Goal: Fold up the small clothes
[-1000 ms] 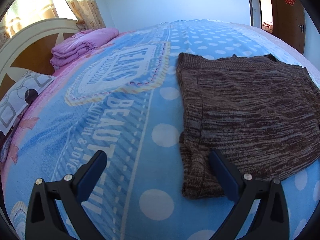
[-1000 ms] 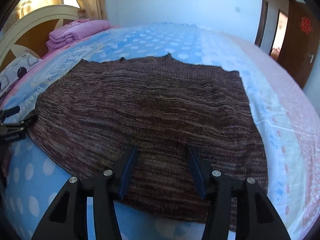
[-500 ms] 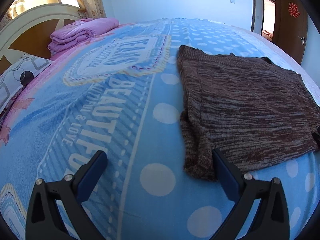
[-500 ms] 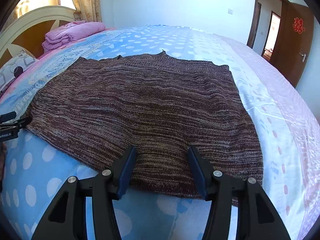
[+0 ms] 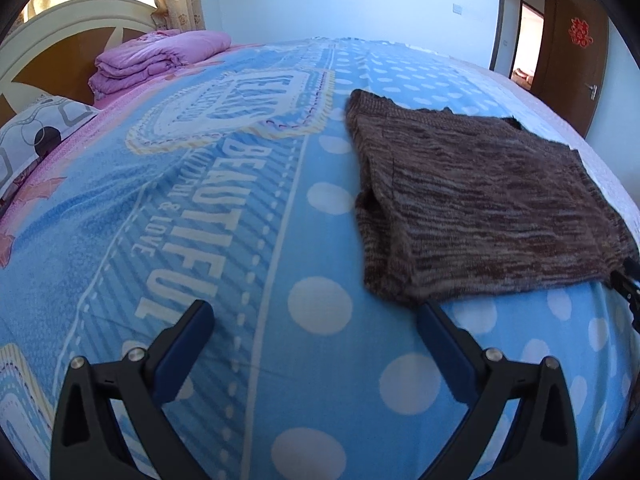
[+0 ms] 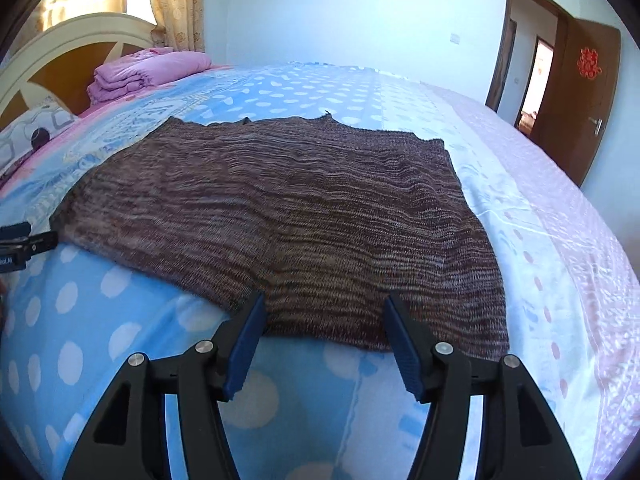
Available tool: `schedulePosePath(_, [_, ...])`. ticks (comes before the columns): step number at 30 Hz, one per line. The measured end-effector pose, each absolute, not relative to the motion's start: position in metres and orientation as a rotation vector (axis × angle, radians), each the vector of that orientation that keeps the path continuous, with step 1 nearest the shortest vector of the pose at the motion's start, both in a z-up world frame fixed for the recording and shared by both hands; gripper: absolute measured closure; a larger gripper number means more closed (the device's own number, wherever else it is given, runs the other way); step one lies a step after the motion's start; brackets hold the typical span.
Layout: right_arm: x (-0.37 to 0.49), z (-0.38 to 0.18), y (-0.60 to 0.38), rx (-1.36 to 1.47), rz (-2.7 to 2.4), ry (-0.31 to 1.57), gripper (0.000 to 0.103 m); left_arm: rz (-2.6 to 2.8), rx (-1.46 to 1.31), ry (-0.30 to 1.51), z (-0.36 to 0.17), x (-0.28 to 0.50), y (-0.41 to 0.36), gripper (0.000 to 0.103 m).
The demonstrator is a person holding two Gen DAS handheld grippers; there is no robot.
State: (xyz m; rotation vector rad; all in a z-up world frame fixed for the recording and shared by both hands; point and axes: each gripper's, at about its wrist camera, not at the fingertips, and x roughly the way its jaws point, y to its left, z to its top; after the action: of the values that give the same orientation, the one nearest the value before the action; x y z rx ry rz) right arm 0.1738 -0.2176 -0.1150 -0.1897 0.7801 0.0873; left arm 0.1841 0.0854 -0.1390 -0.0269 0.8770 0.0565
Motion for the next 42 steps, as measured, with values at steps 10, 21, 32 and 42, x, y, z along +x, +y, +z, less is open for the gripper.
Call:
schedulePosePath(10, [0.148,-0.109,-0.169,-0.343,0.192,0.724,0.037,0.079,-0.069,0.818,-0.114,0.187,0.119,0.000])
schedulePosePath(21, [0.155,-0.101,-0.062,-0.505,0.366,0.645,0.037,0.036,-0.223,0.809,-0.099,0.249,0.157,0.000])
schedulePosePath(32, [0.156,-0.122,0.023,-0.665,0.429,0.580,0.037,-0.193,-0.232,0.873,-0.108,0.327,0.119,0.021])
schedulePosePath(42, [0.173,-0.135,0.039,-0.679,0.386,0.610,0.045,-0.263,-0.127,0.927,-0.128,0.381,0.086,0.030])
